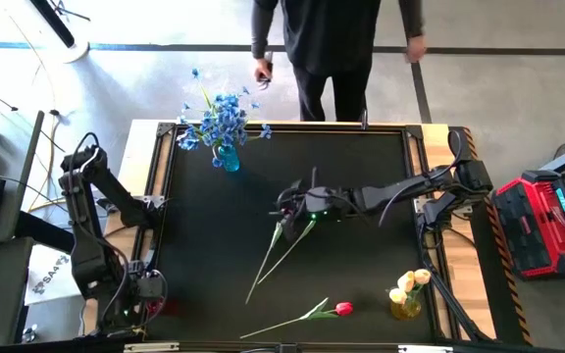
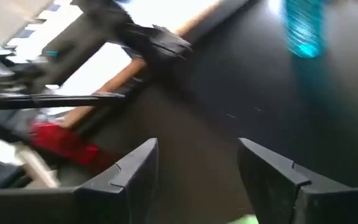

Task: Sort flowers into vase by color
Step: Adjust the red vase on the bottom left of the table

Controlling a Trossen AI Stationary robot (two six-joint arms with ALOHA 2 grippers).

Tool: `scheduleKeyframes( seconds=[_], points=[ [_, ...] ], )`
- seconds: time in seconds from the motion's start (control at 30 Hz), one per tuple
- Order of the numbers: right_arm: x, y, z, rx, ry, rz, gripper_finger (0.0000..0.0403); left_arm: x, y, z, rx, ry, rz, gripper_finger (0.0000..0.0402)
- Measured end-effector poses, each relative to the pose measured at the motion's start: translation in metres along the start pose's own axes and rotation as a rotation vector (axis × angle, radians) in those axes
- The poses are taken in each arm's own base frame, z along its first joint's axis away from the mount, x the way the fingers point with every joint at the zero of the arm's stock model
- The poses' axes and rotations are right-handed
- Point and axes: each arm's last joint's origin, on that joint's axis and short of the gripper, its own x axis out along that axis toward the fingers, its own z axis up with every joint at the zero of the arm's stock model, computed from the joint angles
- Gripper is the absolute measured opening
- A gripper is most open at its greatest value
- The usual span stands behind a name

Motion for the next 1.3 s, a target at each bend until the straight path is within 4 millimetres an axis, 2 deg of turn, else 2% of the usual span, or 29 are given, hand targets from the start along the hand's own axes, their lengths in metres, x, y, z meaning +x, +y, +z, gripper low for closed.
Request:
scheduleKeyframes(
  seconds=[0.13,0.43,1.0,1.3],
  points=[
    [-0.002,-0.001,-0.007,0.010,0.010,-0.081,0.0202,0.005,-0.002,0.002,0.010,-0.051,0.019,0.0278],
    [-0.003,0.007,-0.009,0.001,-0.014,-0.046,0.0200,0.023,-0.012,0.001,0.146,-0.092,0.049,0.0278],
    [-0.003,0.007,-0.009,0.010,-0.004,-0.030,0.0200,0.053,-0.017,0.005,0.159,-0.087,0.159,0.0278],
    [-0.003,0.008,-0.009,0.011,0.005,-0.017,0.0200,0.054,-0.016,0.010,0.124,-0.256,0.206,0.0259]
  ],
)
